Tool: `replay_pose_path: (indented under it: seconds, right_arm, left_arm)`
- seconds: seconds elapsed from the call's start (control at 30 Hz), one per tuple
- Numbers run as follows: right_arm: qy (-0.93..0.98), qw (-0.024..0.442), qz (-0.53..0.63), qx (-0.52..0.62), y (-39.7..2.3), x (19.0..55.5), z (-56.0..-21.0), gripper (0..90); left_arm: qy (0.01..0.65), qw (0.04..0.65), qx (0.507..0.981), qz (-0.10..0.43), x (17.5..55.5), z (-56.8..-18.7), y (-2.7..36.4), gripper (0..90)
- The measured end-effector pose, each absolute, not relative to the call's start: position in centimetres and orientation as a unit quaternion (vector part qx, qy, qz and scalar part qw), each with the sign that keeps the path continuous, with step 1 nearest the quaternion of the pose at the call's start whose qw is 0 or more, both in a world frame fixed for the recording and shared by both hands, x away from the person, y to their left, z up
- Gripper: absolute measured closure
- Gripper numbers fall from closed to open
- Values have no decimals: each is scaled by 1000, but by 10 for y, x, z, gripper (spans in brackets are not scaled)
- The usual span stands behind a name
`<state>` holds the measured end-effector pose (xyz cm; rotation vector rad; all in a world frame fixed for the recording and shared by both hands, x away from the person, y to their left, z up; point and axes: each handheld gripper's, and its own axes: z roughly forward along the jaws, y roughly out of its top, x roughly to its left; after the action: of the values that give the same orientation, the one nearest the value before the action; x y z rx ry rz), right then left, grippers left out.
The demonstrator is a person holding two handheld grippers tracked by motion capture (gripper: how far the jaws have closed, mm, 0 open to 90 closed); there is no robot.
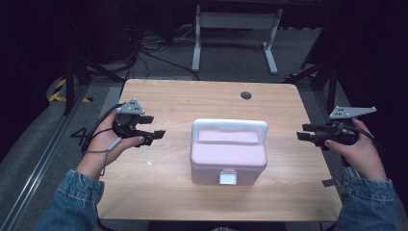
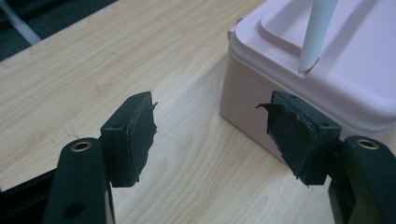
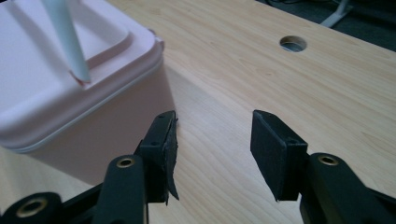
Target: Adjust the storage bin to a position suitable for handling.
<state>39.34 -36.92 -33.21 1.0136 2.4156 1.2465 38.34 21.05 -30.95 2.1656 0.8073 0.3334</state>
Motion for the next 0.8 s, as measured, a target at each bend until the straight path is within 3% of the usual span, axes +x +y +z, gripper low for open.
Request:
replay_pose_path:
  seconds: [0.07,0.27,0.8]
  right_arm:
    - [828,103,430,346,-364,390,-331,494]
    - [830,120,423,344,-361,384,-325,492]
    - [825,115,415,365,-364,385,-332,481]
  left_arm:
    - [315,400,852,123,383,-307,207,330]
    - [314,407,850,114,386,-301,202,330]
    - [287,422,854,99,400,-289,170,326]
